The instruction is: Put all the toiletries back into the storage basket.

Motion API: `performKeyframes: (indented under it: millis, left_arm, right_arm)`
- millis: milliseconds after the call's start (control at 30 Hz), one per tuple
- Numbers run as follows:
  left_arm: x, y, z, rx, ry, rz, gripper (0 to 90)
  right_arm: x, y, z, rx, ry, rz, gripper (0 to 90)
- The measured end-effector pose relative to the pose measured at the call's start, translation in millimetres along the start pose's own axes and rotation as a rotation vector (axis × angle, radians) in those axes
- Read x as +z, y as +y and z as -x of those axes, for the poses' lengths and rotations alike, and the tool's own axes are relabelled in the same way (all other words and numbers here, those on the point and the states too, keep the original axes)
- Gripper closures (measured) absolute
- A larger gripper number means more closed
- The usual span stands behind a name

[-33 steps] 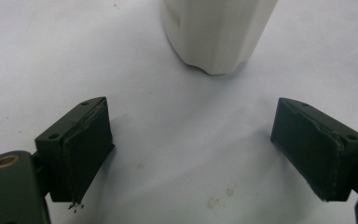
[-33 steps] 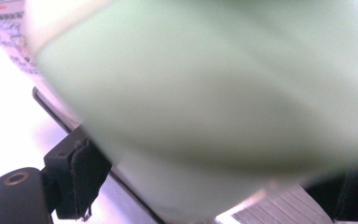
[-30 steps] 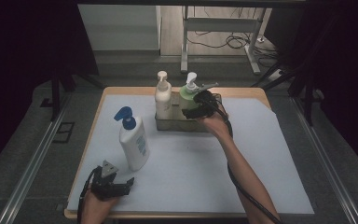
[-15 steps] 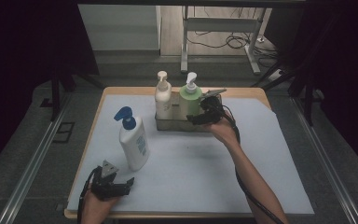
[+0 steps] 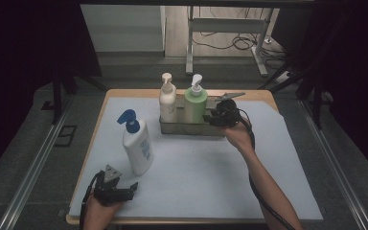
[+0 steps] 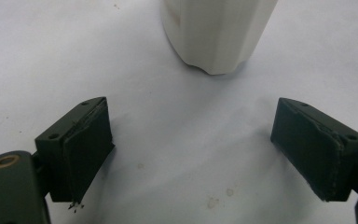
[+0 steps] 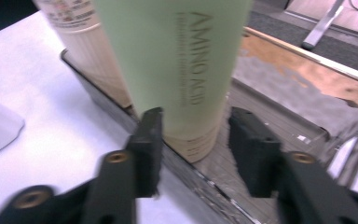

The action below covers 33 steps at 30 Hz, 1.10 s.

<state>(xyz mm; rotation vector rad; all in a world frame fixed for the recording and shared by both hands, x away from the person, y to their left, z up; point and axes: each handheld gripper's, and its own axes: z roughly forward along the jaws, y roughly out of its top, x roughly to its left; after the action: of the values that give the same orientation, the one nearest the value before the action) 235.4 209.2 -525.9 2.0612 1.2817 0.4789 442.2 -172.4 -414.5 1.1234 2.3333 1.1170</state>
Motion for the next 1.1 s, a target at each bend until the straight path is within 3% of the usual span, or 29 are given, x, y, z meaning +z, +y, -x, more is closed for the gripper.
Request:
performKeyframes:
  millis: [167,333,767,1100]
  left_arm:
    - [0.0,0.0,0.0,0.000,0.000,0.000,12.1]
    - [-0.1,0.0,-0.2,0.001,0.000,-0.001,12.1]
    - [-0.1,0.0,-0.2,0.000,0.000,-0.001,12.1]
    - [0.0,0.1,-0.2,0.000,0.000,-0.001,12.1]
  right_arm:
    - [3.4,-1.3,10.7,0.037,-0.068,-0.009,79.3]
    - [11.6,-0.8,19.0,0.079,-0.089,-0.006,89.4]
    - [39.2,5.2,19.3,0.093,-0.123,-0.031,88.9]
    - [50.3,5.1,20.4,0.108,-0.096,-0.041,89.3]
